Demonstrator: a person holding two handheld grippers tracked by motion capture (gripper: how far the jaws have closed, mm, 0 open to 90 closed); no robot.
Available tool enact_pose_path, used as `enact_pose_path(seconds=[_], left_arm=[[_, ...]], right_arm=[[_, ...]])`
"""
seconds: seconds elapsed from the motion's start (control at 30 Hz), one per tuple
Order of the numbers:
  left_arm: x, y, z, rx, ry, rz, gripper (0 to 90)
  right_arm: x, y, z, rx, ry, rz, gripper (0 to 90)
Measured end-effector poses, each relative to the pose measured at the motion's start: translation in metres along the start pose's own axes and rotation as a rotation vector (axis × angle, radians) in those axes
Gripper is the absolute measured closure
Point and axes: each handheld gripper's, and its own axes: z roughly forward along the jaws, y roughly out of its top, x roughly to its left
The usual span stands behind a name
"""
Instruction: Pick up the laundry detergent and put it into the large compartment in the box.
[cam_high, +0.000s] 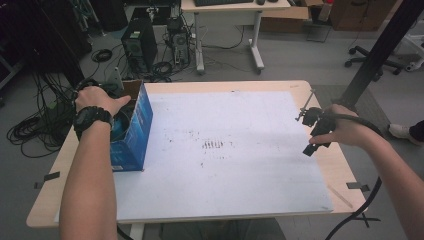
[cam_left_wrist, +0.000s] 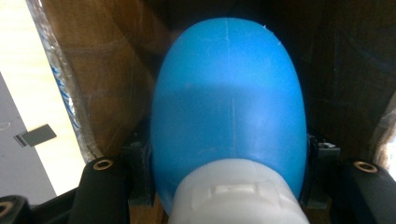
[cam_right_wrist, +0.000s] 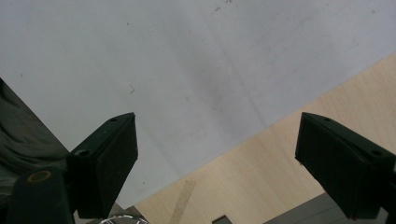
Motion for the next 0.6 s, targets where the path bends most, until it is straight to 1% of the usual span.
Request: enact_pose_path(seconds=[0.3,0.6], left_arm=[[-0.001,-0.0011,0.0019,0.0,0.003,0.009,37.4],[-0.0029,-0.0011,0.0024,-0.004,0.011,0.02,37.2]], right_arm=[[0.001,0.0007,0.0003,0.0,-0.002,-0.006,13.1],[0.0014,-0.0025,0.0001,-0.004,0.001,0.003,13.1]])
